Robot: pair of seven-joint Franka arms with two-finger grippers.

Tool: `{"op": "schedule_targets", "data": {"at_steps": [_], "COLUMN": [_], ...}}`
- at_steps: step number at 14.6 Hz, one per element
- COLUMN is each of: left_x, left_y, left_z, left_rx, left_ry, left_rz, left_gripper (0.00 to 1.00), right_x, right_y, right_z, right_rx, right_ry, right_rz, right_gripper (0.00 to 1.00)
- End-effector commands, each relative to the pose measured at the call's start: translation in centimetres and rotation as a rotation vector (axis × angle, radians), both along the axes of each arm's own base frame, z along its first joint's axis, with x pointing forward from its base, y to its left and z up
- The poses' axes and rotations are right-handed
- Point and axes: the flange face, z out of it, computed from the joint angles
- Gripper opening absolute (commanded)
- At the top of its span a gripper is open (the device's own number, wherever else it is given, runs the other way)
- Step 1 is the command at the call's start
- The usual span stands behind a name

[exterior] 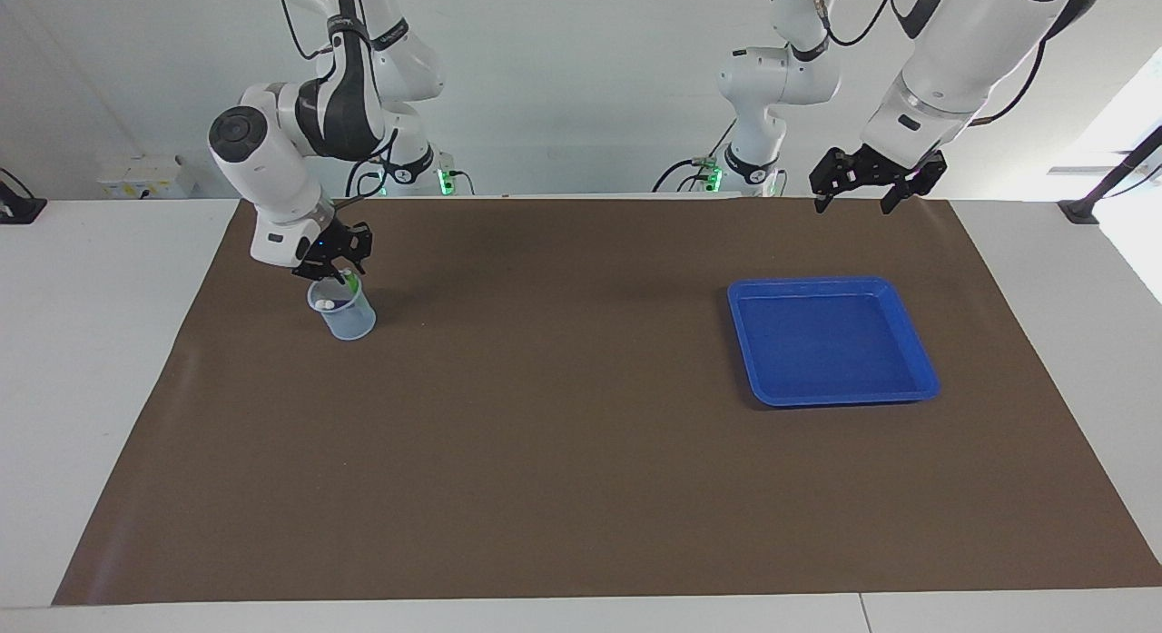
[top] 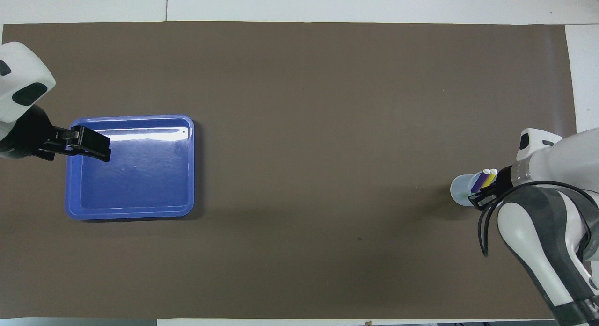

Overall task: Right arm passes pens to left for tray arrangement
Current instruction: 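Reach the right gripper into the cup and grasp the green pen, then lift the green pen with the right gripper while the left gripper approaches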

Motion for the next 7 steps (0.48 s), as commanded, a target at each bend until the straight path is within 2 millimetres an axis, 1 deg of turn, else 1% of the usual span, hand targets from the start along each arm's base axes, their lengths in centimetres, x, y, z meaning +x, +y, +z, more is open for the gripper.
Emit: {"op": "schedule_targets", "data": {"at_steps": [1,3,4,5,6,7], "left_x": [-0.4,-0.4,-0.4,-0.4,-0.4,-0.4], "left_y": [0.3,0.3,0.2,0.3,0.3,0.3], "left_z": [0.1,0.1,0.2,0.2,0.2,0.1], "left_rx": [-0.001,-0.001,-0.003,-0.001,-0.001,-0.001], "left_ry": [-0.005,-0.005,-0.007,-0.007,-0.007,-0.006], "left_rz": [0.012,0.012,0.012,0.012,0.012,0.014], "left_gripper": [1.0,1.0,1.0,1.0,1.0,1.0], "right_x": [0.0,0.4,0.9,1.8,2.9,4.0], "right_y": [0.2,-0.3,-0.6,-0.8,-0.7,-0.2], "right_z": [-0.1,0.1,0.8,2.3,4.7,7.4], "right_rx": [0.01,0.013,0.015,0.01,0.008,0.009], "right_ry": [-0.018,-0.021,-0.029,-0.044,-0.038,-0.031], "right_rz": [-0.027,-0.021,-0.001,0.015,0.021,0.028], "right_gripper": [0.0,0.0,0.0,0.0,0.0,0.0]}}
